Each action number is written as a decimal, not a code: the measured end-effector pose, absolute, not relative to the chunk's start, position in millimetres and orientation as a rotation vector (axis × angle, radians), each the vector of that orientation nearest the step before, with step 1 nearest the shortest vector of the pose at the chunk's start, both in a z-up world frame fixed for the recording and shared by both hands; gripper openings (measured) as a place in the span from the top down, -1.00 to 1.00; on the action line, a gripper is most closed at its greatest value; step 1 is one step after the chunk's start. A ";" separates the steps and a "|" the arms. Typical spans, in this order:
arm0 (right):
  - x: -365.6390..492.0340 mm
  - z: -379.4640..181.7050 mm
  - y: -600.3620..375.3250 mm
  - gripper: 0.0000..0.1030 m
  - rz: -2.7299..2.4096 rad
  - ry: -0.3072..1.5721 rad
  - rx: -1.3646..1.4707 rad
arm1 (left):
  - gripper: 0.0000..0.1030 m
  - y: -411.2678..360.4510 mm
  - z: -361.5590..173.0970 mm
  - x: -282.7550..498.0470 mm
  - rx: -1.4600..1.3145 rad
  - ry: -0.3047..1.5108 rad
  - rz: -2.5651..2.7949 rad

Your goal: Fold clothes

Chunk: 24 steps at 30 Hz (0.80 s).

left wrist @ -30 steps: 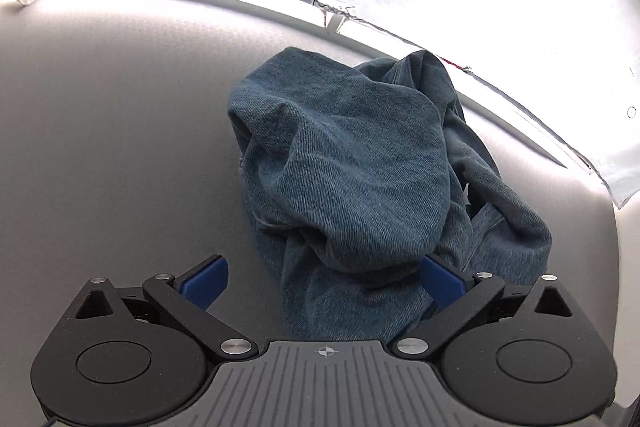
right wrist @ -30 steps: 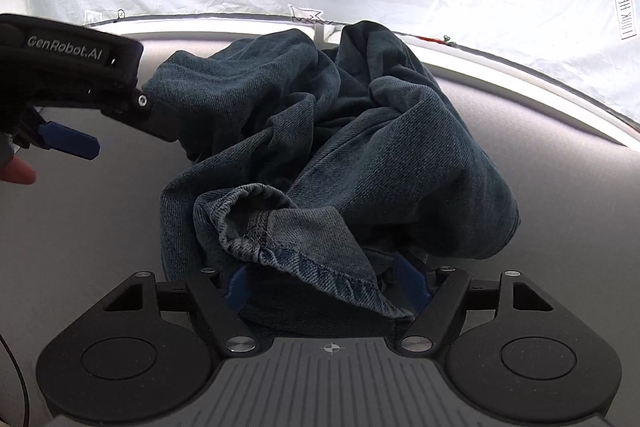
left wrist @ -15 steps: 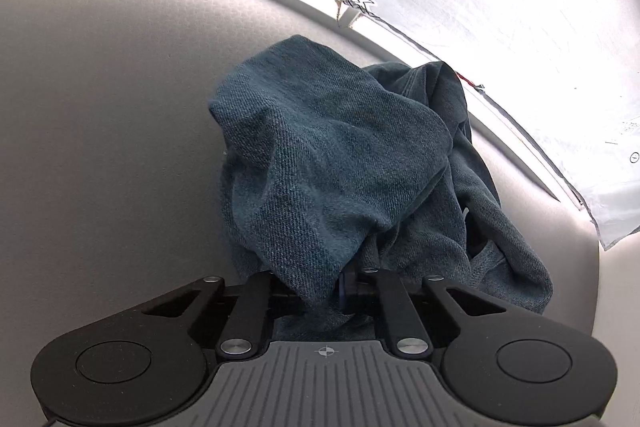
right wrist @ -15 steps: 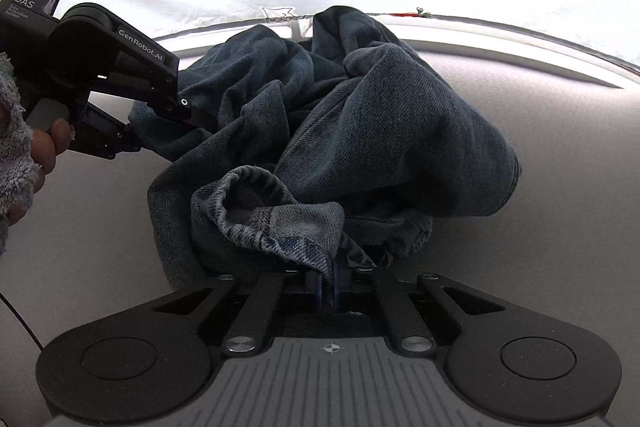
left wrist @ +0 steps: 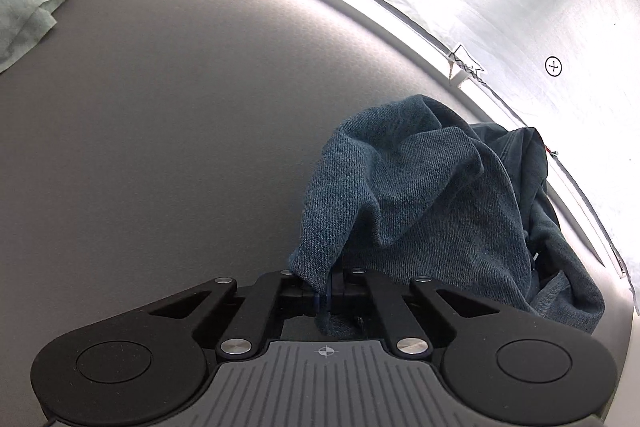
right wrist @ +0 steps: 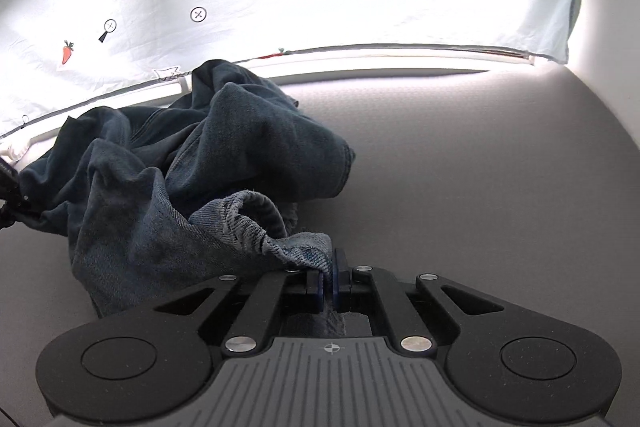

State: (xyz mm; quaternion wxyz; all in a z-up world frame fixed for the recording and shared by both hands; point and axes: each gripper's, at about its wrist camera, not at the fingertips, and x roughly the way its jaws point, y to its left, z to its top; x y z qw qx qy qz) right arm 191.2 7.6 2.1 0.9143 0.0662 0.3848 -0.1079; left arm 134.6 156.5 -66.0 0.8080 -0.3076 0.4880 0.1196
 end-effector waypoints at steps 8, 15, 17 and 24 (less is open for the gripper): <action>150.9 -3.4 -13.4 0.91 -0.339 0.817 0.164 | 0.91 148.7 -79.5 77.2 -0.620 1.086 0.248; 115.8 -13.9 -21.6 0.91 -0.428 0.879 0.166 | 0.90 129.9 -96.5 26.6 -0.527 1.169 0.273; 106.0 -17.8 -24.8 0.91 -0.445 0.899 0.177 | 0.89 126.6 -101.7 13.4 -0.520 1.185 0.265; 66.1 -34.5 -24.0 0.91 -0.478 0.964 0.160 | 0.88 105.1 -98.9 -9.0 -0.427 1.191 0.228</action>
